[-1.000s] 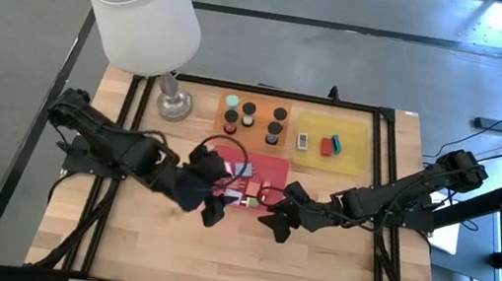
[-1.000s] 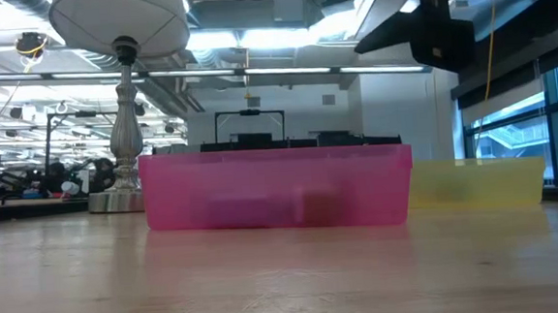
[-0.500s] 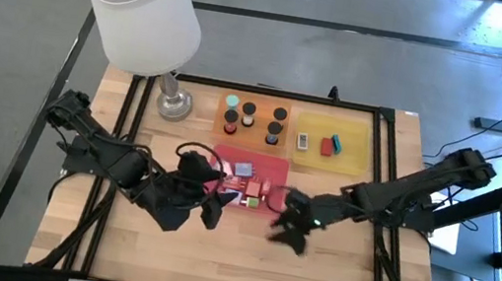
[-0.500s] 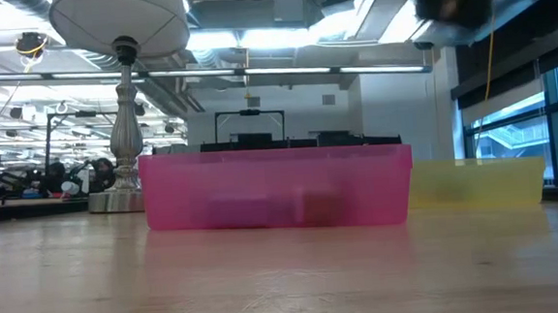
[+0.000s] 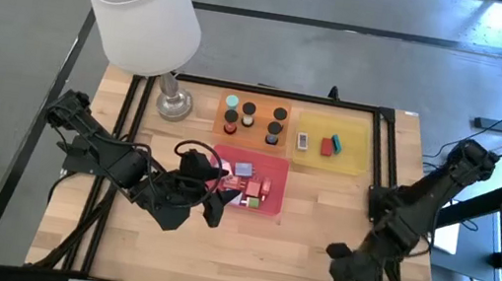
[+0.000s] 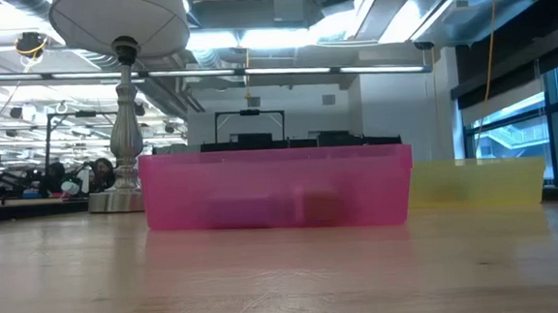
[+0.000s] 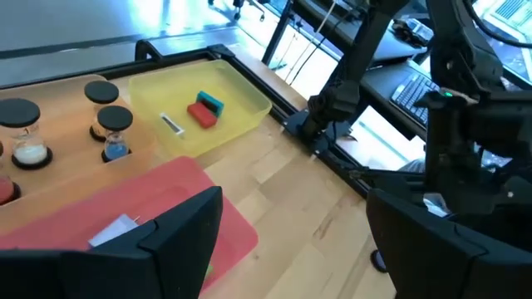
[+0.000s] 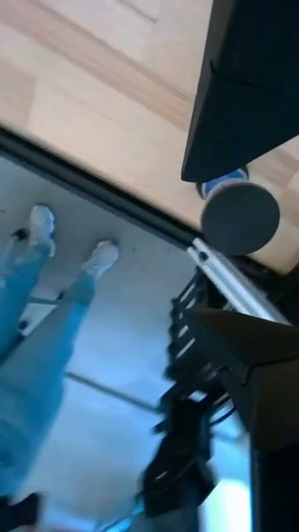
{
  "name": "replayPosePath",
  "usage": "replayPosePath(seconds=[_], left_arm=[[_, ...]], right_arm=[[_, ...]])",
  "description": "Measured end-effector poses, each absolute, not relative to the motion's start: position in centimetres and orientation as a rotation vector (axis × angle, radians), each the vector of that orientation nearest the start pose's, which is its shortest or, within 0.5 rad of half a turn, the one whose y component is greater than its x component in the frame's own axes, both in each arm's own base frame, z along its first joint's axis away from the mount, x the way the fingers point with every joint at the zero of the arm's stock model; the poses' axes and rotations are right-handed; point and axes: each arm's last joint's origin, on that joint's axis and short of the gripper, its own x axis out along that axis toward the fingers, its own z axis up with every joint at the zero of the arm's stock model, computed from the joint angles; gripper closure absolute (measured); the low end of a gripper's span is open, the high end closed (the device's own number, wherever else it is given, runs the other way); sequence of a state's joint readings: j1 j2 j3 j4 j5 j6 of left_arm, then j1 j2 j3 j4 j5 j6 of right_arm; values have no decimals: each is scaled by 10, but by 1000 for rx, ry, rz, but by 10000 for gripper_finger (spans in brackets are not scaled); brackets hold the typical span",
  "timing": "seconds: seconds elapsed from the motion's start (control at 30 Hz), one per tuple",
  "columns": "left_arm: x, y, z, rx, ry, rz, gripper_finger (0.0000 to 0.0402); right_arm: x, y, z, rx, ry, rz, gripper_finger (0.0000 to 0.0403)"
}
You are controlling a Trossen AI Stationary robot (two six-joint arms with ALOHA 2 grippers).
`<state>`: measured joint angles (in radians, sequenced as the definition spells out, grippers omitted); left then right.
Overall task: Pick & Place Office items
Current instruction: Put the blue hourglass into the orange bin
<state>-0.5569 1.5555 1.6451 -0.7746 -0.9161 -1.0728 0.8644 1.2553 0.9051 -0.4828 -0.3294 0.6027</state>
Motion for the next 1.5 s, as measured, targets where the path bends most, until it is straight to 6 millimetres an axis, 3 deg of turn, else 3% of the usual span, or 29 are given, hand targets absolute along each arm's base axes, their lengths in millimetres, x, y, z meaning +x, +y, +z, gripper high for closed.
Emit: replayPosePath(seconds=[0.4, 0.73, 0.93, 1.13, 1.3, 1.5], left_arm=[[284, -149, 395, -567, 261, 572, 107], [284, -148, 395, -559, 243, 590, 107], [284, -148, 395, -566, 240, 592, 107], [284, -148, 395, -564, 236, 597, 107], [284, -147, 396, -550, 224, 610, 107], [284, -147, 396, -550, 225, 609, 107]], right_arm=[[137, 221, 243, -187, 956, 906, 138], [134, 230, 248, -128, 911, 981, 138], [139, 229, 249, -110, 880, 899, 136], [137, 229, 248, -54, 929, 831, 93], [134, 225, 244, -203, 895, 771, 51], [127, 228, 243, -227, 907, 798, 45]])
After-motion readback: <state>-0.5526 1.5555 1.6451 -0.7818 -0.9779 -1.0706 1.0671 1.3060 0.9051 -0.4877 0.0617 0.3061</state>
